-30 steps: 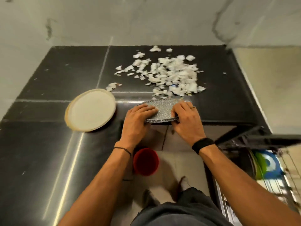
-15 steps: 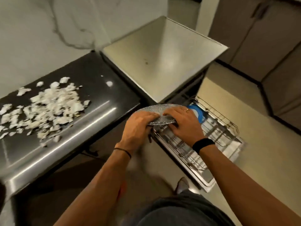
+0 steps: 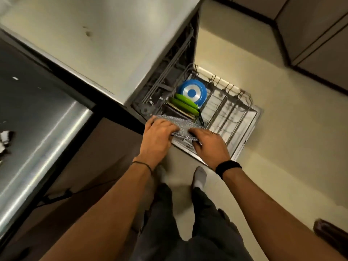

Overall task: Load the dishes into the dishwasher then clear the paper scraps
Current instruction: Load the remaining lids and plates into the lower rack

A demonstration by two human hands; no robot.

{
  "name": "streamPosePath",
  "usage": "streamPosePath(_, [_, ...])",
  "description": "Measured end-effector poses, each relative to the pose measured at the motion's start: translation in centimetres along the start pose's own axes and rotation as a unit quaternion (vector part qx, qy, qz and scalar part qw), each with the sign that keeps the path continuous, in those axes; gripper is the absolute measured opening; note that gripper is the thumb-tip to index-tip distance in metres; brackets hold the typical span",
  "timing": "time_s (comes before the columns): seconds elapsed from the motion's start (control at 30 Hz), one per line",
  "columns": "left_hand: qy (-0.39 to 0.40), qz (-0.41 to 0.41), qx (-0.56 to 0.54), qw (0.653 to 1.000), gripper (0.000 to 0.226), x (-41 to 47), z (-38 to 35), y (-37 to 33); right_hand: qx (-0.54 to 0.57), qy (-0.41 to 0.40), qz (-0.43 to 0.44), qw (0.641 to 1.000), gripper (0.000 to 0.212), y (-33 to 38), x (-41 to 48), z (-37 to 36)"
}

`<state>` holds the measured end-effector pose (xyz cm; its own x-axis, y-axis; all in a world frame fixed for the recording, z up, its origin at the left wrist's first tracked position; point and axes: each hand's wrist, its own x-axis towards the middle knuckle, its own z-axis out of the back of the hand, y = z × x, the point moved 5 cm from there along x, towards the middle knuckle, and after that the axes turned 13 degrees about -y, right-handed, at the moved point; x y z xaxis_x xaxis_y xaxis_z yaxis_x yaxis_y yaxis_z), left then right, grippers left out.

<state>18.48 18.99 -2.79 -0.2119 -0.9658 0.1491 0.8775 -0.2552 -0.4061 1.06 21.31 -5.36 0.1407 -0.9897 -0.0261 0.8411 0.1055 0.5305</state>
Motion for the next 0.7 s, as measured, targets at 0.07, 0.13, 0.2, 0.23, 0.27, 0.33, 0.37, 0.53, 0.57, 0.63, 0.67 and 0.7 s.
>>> streamPosePath(0.07, [0.043, 0.002, 0.003, 0.999, 0.039, 0.3, -3.2, 2.2, -0.003, 0.015, -0.031, 0.999, 0.043, -1.4, 0.2, -3.6])
streamPosePath(0.13, [0.069, 0.004, 0.008, 0.998, 0.041, 0.7, -6.5, 4.3, -0.003, 0.021, -0.064, 0.998, 0.044, -2.7, 0.9, -7.3])
streamPosePath(0.2, [0.078, 0.004, 0.005, 0.997, 0.042, 1.3, -10.5, 7.2, 0.005, 0.012, -0.098, 0.995, 0.045, -4.1, 2.1, -11.3])
streamPosePath(0.23, [0.083, 0.002, 0.001, 0.997, 0.043, 1.6, -12.5, 8.8, 0.008, 0.009, -0.111, 0.994, 0.046, -4.8, 2.6, -13.5])
streamPosePath(0.27, [0.084, -0.004, -0.002, 0.996, 0.044, 2.0, -14.2, 10.2, 0.014, 0.004, -0.121, 0.993, 0.046, -5.4, 3.2, -15.2])
streamPosePath(0.33, [0.075, -0.016, 0.005, 0.997, 0.047, 2.5, -18.3, 13.2, 0.023, -0.012, -0.136, 0.990, 0.046, -6.9, 4.6, -19.4])
streamPosePath(0.37, [0.065, -0.024, 0.012, 0.998, 0.047, 2.7, -20.1, 14.5, 0.025, -0.019, -0.141, 0.989, 0.046, -7.7, 5.3, -21.4])
streamPosePath(0.53, [0.031, -0.056, 0.011, 0.998, 0.053, 3.8, -26.8, 19.3, 0.022, -0.045, -0.164, 0.985, 0.046, -10.9, 7.8, -28.1])
streamPosePath(0.57, [0.027, -0.067, 0.002, 0.997, 0.054, 4.1, -27.8, 20.0, 0.018, -0.049, -0.166, 0.985, 0.047, -11.5, 8.2, -29.2])
streamPosePath(0.63, [0.018, -0.088, -0.014, 0.996, 0.055, 4.9, -29.3, 21.1, 0.017, -0.056, -0.173, 0.983, 0.049, -12.4, 9.0, -30.9])
streamPosePath(0.67, [0.018, -0.092, -0.018, 0.995, 0.054, 5.4, -29.9, 21.5, 0.018, -0.060, -0.178, 0.982, 0.050, -12.8, 9.4, -31.5])
streamPosePath(0.7, [0.022, -0.090, -0.018, 0.996, 0.054, 5.8, -30.5, 22.0, 0.018, -0.064, -0.183, 0.981, 0.050, -13.2, 9.9, -32.1])
